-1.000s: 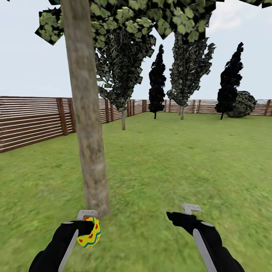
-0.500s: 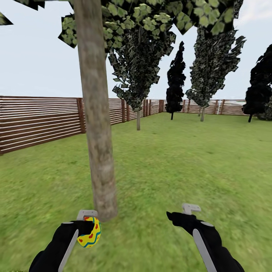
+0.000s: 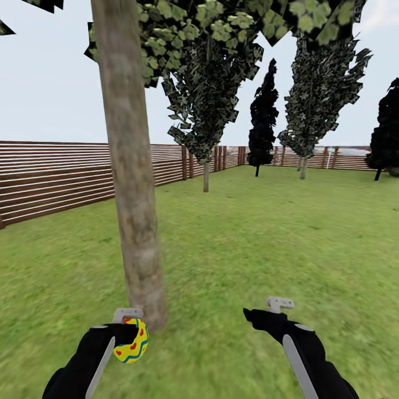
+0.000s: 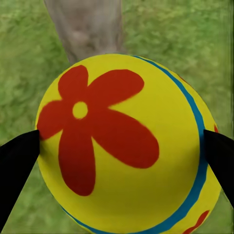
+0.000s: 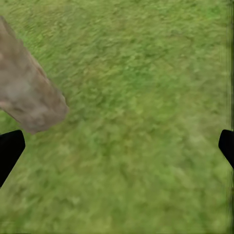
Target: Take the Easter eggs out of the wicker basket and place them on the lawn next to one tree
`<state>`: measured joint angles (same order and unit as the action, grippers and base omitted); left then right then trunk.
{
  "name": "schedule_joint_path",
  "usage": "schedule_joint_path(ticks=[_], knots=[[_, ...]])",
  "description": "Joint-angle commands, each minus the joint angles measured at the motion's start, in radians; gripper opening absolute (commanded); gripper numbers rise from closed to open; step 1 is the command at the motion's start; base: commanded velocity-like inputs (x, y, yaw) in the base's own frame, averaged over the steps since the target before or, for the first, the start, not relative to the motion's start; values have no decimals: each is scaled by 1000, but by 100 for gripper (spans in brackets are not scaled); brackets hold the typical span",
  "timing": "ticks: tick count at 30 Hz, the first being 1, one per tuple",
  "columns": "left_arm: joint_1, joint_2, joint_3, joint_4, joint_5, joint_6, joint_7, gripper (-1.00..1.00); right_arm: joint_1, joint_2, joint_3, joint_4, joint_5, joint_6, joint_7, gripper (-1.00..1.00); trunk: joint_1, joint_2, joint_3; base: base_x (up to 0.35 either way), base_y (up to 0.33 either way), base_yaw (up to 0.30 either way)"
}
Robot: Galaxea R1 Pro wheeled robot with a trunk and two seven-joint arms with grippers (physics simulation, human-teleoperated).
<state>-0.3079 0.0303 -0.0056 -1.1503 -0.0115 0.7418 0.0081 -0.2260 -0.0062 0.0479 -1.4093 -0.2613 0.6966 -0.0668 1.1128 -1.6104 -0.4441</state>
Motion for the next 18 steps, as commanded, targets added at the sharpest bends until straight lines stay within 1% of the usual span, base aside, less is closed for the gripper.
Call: schedule_joint_path(ticks=[1,4,8,13,18], knots=[[0,0,-1,-2,-1,5,1,-100,-1,0,3,-3,-8,4,-7,100,0,-1,-1,216,-226,-151],[0,0,-1,-2,0,5,1,-100,-1,0,4,-7,-9,6,-7,100,0,-1,-1,187,-196,-66],[0,0,-1,-2,2,5,1,-100,0,0,4,-7,-9,6,-7,100,0,-1,-1,101,-121,-15],[0,0,-1,-5,10,4,-2,-100,0,-1,3,-7,-9,6,-7,100,0,-1,-1,15,-20,-2],[1,0,-1,-5,11,-34,-7,-100,0,-3,2,-7,-8,5,-7,100,0,-1,-1,1,-2,0]])
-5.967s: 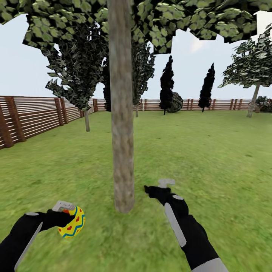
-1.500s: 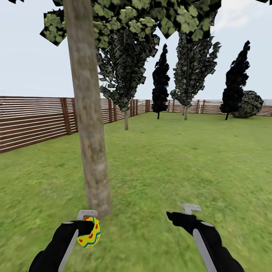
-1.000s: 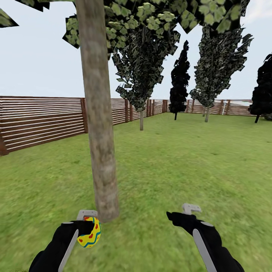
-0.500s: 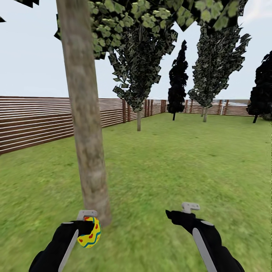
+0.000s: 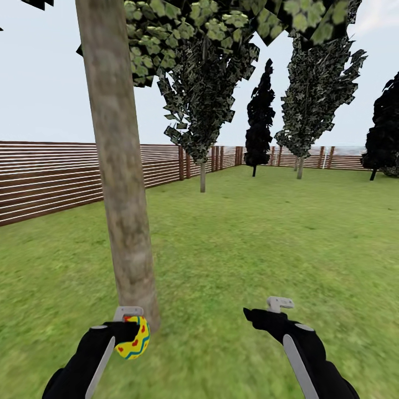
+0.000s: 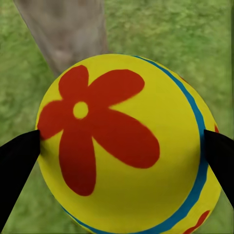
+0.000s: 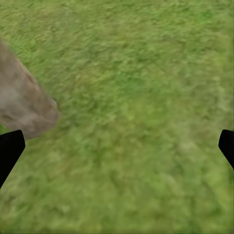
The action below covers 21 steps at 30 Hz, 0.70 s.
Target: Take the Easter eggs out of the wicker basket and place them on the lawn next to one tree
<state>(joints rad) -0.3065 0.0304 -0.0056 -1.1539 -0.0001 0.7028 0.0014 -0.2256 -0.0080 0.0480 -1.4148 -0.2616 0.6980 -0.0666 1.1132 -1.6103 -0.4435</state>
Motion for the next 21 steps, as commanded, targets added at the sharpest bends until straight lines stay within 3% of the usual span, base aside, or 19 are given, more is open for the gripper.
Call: schedule_joint_path(ticks=[1,21], knots=[[0,0,-1,-1,-1,1,-1,-100,-1,-1,2,-1,-8,3,-7,100,0,-1,-1,0,0,0],[-1,-1,-1,0,-6,-6,-4,-100,0,-1,3,-1,-7,5,-9,100,77,-141,-64,0,0,0]])
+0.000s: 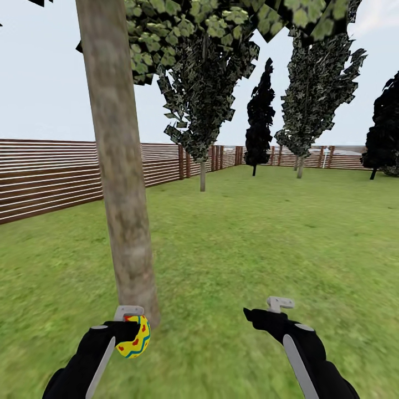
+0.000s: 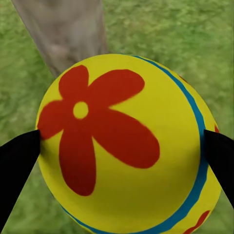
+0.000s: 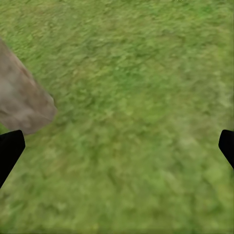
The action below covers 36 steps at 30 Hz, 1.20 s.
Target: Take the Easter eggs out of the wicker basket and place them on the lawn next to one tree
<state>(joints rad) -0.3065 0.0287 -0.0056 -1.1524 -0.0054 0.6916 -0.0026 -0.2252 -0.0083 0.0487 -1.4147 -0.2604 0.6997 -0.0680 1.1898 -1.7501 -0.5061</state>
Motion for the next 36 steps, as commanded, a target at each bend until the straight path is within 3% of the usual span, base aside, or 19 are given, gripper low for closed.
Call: schedule_joint_path(ticks=[1,16,36], knots=[[0,0,-1,-1,-1,5,0,-100,-1,-1,2,-1,-8,3,-7,100,4,-8,-4,0,0,0],[-1,0,-1,0,-2,3,0,-100,0,4,3,-1,-9,3,-7,100,61,-113,-51,0,0,0],[0,0,-2,-2,1,3,1,-100,0,1,2,0,-8,-2,-6,100,61,-113,-51,0,0,0]])
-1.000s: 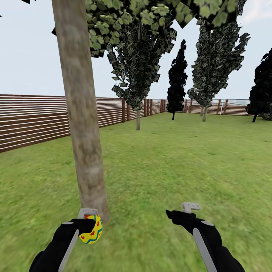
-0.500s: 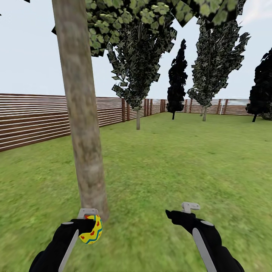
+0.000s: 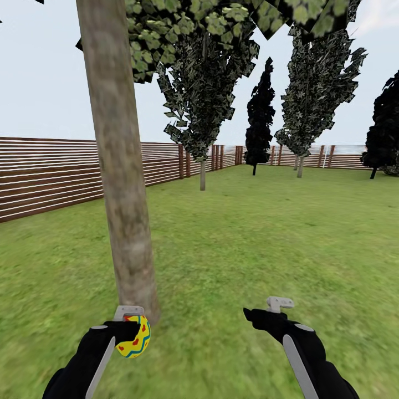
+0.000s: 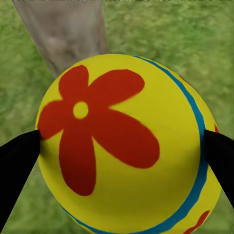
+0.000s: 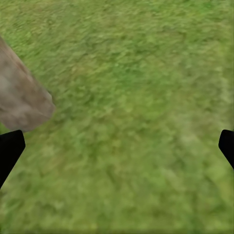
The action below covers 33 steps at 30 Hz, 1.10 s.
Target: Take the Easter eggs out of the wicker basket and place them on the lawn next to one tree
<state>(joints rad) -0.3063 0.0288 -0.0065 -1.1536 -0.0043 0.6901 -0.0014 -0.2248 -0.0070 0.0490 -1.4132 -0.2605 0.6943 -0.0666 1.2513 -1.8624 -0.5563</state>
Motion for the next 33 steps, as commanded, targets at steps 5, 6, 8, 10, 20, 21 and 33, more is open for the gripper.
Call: schedule_joint_path(ticks=[5,6,8,10,20,21,33], knots=[[-1,0,-1,-2,0,5,0,-100,-1,-2,2,-1,-8,4,-7,100,0,-1,-1,10,0,0],[-1,0,-1,-2,-1,5,0,-100,-1,-2,2,-1,-8,4,-7,100,0,-1,-1,126,0,0],[-1,0,-1,-1,-1,5,0,-100,-1,-2,2,-1,-8,4,-7,100,0,-1,-1,223,-15,0],[-1,0,-1,0,-2,5,0,-100,-1,-1,2,0,-8,4,-7,100,0,-1,-1,208,-39,0],[-1,0,-1,0,-5,5,0,-100,-1,7,4,-1,-8,4,-7,100,0,-1,-1,143,-34,64],[-1,0,-1,0,-5,5,0,-100,-1,7,5,-1,-8,4,-7,100,0,-1,-1,165,-117,72],[-1,0,-1,0,-1,5,-1,-100,-1,2,9,-3,-8,6,-7,100,0,-1,-1,45,-39,5]])
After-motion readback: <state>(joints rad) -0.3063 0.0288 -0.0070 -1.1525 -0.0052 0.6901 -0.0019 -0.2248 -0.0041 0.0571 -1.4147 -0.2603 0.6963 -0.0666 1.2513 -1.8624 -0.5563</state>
